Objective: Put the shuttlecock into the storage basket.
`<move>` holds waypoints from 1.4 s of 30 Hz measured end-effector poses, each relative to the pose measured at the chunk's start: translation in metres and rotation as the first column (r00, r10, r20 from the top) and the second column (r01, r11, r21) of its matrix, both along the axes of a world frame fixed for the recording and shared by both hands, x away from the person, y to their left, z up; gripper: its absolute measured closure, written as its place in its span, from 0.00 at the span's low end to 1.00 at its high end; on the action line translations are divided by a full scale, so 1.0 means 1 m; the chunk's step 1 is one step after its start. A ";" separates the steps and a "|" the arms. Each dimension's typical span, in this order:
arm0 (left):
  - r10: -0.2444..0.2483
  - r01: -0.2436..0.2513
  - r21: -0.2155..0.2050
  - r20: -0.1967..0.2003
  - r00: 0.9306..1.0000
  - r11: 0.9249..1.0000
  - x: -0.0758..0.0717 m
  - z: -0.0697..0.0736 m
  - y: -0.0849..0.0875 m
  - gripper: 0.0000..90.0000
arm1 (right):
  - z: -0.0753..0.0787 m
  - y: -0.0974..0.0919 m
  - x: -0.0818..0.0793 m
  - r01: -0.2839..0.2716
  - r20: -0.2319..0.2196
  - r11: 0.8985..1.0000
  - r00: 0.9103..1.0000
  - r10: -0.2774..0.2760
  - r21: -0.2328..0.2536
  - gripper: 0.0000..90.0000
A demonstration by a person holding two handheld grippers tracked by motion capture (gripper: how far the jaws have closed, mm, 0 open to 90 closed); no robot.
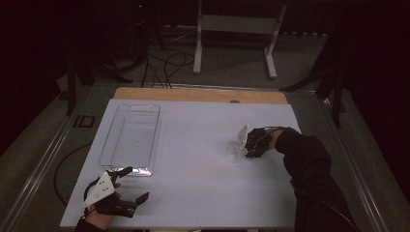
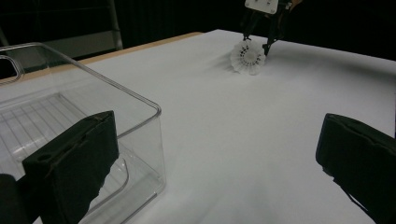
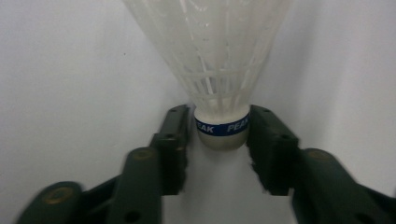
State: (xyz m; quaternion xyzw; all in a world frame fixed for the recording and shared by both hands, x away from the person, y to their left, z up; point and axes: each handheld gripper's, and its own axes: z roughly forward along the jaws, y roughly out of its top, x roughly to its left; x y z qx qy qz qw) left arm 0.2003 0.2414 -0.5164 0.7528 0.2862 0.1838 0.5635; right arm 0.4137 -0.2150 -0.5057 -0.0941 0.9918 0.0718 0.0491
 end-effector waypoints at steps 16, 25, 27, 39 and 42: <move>-0.003 0.003 0.002 -0.005 1.000 1.000 0.000 0.000 -0.001 0.00 | 0.016 0.003 0.000 0.112 -0.013 0.993 0.994 -0.111 0.022 0.72; -0.004 0.004 0.003 -0.004 1.000 1.000 0.000 0.000 -0.001 0.00 | 0.020 0.006 -0.012 0.202 -0.046 0.979 0.979 -0.201 0.018 0.72; -0.004 0.004 0.004 -0.005 1.000 1.000 0.000 0.000 -0.001 0.00 | 0.021 0.006 -0.016 0.216 -0.046 0.976 0.975 -0.215 0.014 0.72; -0.006 0.006 0.006 -0.005 1.000 1.000 0.000 0.000 -0.002 0.00 | 0.023 0.007 -0.035 0.327 -0.093 0.943 0.942 -0.321 0.059 0.72; -0.005 0.005 0.006 -0.005 1.000 1.000 0.000 0.000 -0.002 0.00 | 0.023 0.009 -0.038 0.340 -0.091 0.938 0.939 -0.333 0.071 0.72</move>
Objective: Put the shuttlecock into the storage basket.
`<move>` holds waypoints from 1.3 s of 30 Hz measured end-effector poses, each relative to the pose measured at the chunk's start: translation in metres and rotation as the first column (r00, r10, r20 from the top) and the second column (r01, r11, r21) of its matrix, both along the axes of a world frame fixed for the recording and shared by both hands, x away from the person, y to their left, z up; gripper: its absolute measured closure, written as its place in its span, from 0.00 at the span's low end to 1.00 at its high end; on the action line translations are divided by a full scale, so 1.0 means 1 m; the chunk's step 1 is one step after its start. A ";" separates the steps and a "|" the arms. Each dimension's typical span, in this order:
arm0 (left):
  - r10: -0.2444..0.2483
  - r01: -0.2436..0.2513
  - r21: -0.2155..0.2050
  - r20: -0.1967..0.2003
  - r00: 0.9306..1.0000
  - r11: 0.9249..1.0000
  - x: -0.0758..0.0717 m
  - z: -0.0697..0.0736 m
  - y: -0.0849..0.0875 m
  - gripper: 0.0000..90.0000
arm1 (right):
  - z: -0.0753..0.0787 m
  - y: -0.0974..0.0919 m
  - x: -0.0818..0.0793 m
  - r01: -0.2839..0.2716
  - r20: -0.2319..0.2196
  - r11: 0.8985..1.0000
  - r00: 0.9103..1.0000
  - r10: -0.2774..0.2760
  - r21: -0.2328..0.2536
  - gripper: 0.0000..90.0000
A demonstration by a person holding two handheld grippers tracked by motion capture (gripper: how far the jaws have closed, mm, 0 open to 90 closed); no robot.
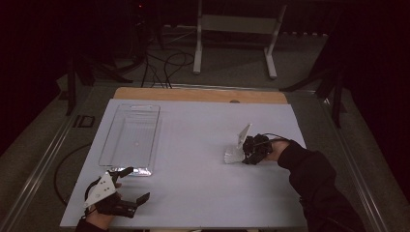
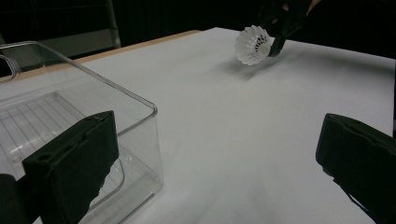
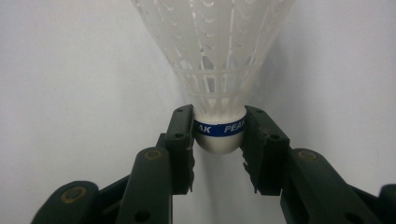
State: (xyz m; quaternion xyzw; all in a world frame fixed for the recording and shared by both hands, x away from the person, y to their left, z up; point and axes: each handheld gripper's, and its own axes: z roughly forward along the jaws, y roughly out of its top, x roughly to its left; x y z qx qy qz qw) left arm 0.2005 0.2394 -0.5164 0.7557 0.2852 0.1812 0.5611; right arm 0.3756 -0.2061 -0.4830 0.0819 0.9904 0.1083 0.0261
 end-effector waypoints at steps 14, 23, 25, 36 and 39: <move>-0.007 0.007 0.004 -0.008 1.000 1.000 0.000 0.000 -0.002 0.00 | 0.013 0.005 -0.028 0.061 0.001 0.996 0.998 -0.062 0.069 0.73; -0.017 0.018 0.019 -0.017 1.000 1.000 0.000 0.002 -0.003 0.00 | 0.024 0.015 -0.055 0.023 0.023 0.986 0.999 -0.027 0.163 0.73; -0.019 0.020 0.024 -0.025 0.999 1.000 0.001 0.003 -0.004 0.00 | 0.023 0.015 -0.059 0.023 0.018 0.985 0.999 -0.027 0.171 0.73; -0.037 0.042 0.061 -0.083 0.996 0.997 0.005 0.012 -0.008 0.00 | 0.029 0.015 -0.065 0.027 -0.007 0.979 1.000 -0.026 0.202 0.73; -0.059 0.066 0.068 -0.105 0.993 0.995 0.008 0.016 -0.011 0.00 | 0.030 0.016 -0.065 0.018 -0.001 0.981 1.000 -0.019 0.192 0.73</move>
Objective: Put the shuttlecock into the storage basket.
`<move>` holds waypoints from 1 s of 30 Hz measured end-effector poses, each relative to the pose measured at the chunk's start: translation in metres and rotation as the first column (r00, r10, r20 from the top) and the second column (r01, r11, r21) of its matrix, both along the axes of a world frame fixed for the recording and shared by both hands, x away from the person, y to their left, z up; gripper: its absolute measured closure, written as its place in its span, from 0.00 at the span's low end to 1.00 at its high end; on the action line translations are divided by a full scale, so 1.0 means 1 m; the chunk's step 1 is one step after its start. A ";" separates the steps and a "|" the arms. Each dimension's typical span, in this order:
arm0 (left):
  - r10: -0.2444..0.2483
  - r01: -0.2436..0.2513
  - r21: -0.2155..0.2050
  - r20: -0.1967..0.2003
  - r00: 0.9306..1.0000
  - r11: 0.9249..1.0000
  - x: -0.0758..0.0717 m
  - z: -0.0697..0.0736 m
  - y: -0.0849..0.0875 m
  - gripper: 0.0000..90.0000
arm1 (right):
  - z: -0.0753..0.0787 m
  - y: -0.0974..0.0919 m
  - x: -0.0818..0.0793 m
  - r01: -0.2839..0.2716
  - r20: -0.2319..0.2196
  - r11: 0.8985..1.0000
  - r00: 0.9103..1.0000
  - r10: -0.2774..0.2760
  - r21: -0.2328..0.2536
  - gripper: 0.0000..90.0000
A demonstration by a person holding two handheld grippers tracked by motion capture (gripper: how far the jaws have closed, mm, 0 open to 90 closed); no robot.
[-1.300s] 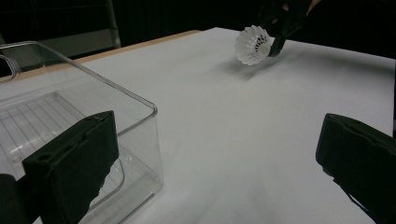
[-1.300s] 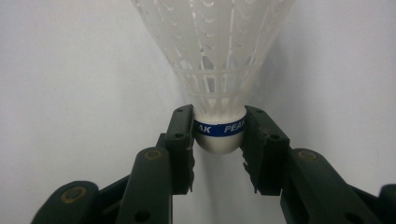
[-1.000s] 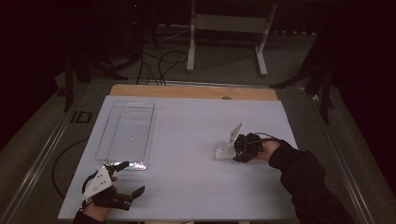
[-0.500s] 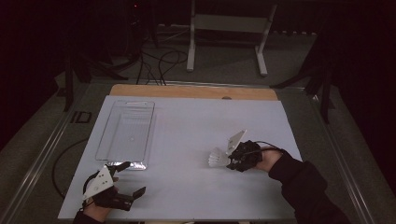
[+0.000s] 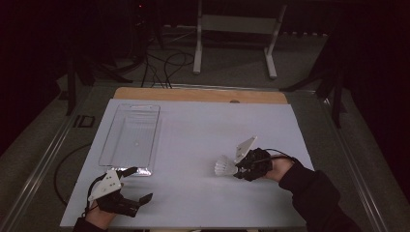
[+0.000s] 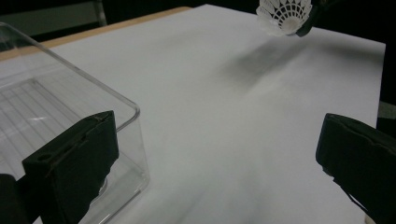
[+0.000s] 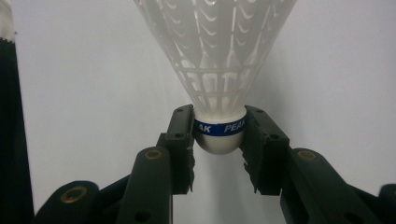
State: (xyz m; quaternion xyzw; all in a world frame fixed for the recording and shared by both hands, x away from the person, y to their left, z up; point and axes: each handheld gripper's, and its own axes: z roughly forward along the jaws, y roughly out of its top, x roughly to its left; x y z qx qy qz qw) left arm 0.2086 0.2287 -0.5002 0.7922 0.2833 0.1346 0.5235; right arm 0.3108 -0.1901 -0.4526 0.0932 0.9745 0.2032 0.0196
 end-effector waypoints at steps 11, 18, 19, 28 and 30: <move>-0.102 0.109 0.095 -0.078 0.992 0.989 0.010 0.031 -0.017 0.00 | -0.001 -0.001 -0.003 -0.019 0.012 1.000 1.000 0.019 -0.020 0.72; -0.116 0.124 0.089 -0.097 0.989 0.988 0.021 0.059 -0.027 0.00 | 0.000 -0.005 -0.005 -0.024 0.011 0.999 1.000 0.024 -0.022 0.72; -0.114 0.124 0.100 -0.101 0.988 0.987 0.024 0.064 -0.028 0.00 | 0.000 -0.005 -0.006 -0.020 0.012 1.000 1.000 0.020 -0.024 0.73; -0.110 0.123 0.125 -0.106 0.988 0.984 0.041 0.090 -0.038 0.00 | 0.003 -0.009 -0.008 -0.022 0.022 0.999 1.000 0.022 -0.025 0.73; -0.111 0.126 0.137 -0.112 0.987 0.982 0.045 0.094 -0.041 0.00 | 0.003 -0.009 -0.008 -0.027 0.019 0.999 0.999 0.027 -0.028 0.73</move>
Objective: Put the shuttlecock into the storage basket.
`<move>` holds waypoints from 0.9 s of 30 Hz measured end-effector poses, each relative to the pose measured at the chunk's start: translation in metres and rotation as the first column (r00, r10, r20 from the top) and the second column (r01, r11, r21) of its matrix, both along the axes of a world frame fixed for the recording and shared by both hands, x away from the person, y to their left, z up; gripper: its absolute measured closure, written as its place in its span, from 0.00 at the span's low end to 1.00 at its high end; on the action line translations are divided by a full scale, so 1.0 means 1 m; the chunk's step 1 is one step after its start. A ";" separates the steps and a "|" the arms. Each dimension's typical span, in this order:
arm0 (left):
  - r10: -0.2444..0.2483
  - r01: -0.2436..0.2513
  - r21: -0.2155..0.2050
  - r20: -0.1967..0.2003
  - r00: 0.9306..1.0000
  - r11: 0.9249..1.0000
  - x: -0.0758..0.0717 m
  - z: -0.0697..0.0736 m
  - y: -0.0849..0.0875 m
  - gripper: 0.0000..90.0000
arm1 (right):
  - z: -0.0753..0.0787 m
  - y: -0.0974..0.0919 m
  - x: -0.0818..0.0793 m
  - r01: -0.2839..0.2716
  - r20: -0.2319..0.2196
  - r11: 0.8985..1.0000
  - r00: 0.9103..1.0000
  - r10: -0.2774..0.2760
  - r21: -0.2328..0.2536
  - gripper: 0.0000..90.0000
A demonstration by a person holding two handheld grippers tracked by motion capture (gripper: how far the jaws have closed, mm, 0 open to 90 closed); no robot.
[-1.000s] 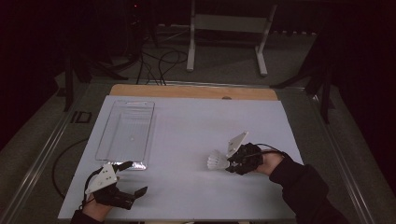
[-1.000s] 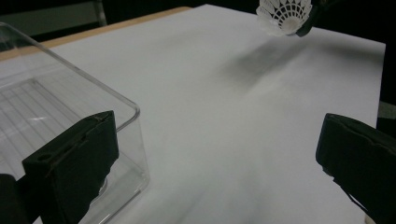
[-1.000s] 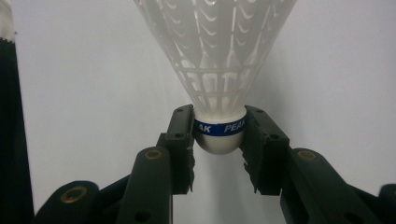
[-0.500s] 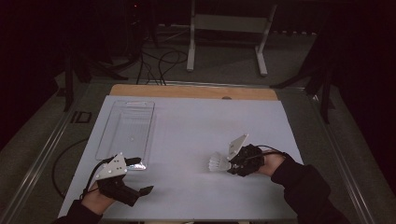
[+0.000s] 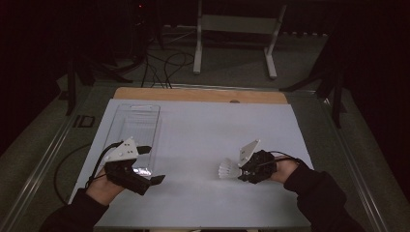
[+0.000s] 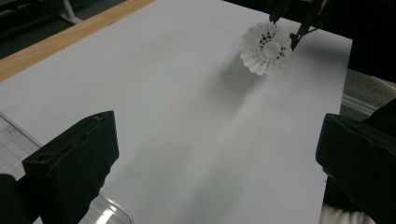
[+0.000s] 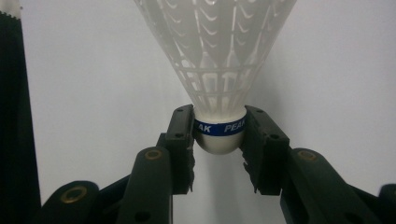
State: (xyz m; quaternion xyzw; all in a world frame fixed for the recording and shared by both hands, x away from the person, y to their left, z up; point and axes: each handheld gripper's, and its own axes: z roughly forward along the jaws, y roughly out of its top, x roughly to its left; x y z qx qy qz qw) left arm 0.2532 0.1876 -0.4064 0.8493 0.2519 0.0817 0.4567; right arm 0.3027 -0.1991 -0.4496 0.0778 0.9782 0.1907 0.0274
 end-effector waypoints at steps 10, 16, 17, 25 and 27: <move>-0.022 0.022 0.030 -0.006 1.000 0.999 0.016 0.013 -0.019 0.00 | 0.000 0.004 -0.002 -0.026 0.000 1.000 1.000 0.026 0.006 0.72; -0.022 0.023 0.045 -0.027 0.999 0.999 0.026 0.023 -0.030 0.00 | 0.001 0.007 -0.003 -0.035 -0.002 0.999 0.999 0.035 0.007 0.73; -0.025 0.026 0.055 -0.028 0.999 0.998 0.028 0.025 -0.033 0.00 | 0.002 0.007 -0.003 -0.036 -0.006 0.999 0.999 0.036 0.007 0.72; -0.048 0.052 0.102 -0.043 0.998 0.993 0.035 0.028 -0.050 0.00 | 0.002 0.007 -0.004 -0.037 -0.007 0.999 0.999 0.037 0.006 0.72; -0.069 0.075 0.110 -0.061 0.996 0.991 0.038 0.027 -0.060 0.00 | 0.002 0.007 -0.004 -0.043 -0.002 0.999 0.999 0.043 -0.001 0.72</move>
